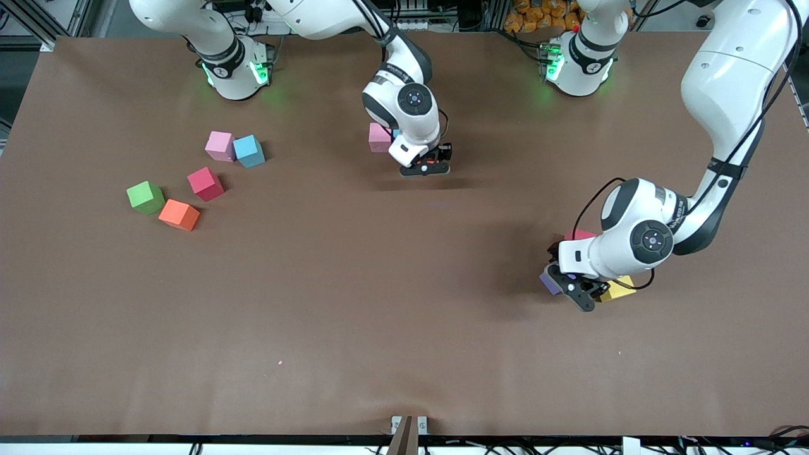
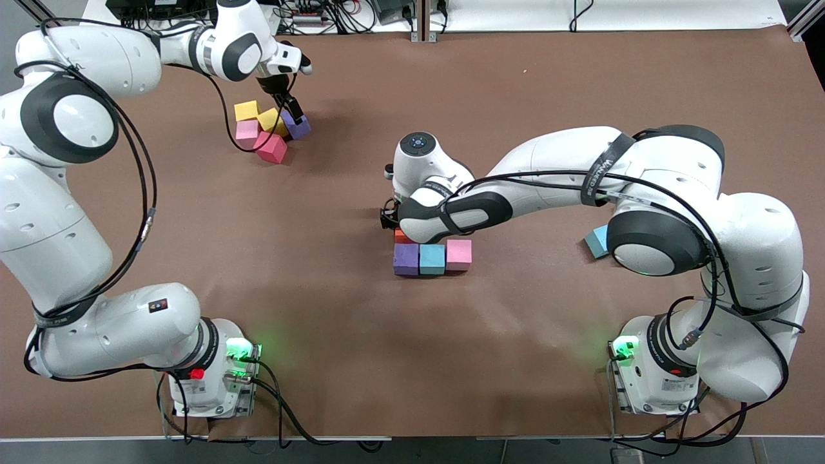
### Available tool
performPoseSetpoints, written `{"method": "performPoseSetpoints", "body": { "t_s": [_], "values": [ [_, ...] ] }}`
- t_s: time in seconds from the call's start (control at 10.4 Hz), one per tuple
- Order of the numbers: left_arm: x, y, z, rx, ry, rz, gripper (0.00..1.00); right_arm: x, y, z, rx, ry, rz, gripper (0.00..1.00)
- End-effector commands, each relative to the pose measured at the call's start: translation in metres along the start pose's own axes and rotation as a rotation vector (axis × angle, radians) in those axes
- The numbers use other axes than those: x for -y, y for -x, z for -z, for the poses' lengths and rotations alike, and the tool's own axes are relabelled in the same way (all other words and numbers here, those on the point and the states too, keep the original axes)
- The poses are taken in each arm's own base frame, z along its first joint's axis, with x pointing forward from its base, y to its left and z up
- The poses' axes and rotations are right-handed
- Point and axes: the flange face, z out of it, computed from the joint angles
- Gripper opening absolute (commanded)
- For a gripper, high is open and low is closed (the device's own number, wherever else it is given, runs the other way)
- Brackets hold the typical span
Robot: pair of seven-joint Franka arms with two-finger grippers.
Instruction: Form number 2 with 11 blocks
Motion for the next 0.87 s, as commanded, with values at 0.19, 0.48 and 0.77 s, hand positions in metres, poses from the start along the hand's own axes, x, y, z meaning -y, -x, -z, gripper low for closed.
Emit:
{"method": "performPoseSetpoints", "body": {
  "t_s": [0.19, 0.48, 0.77],
  "values": [
    [-0.001, -0.002, -0.008, 0.007, -0.027, -0.002, 1.00, -0.012, 0.010, 0.008, 0.008, 0.019, -0.014, 0.31],
    [0.001, -0.001, -0.022, 0.035, -0.081, 0.039, 1.00, -0.015, 0.012, 0.006, 0.008, 0.022, -0.017, 0.31],
    [-0.001, -0.002, -0.027, 0.032, -0.075, 0.040, 1.00, -0.015, 0.007, 0.010, 0.002, 0.010, -0.026, 0.31]
  ]
}}
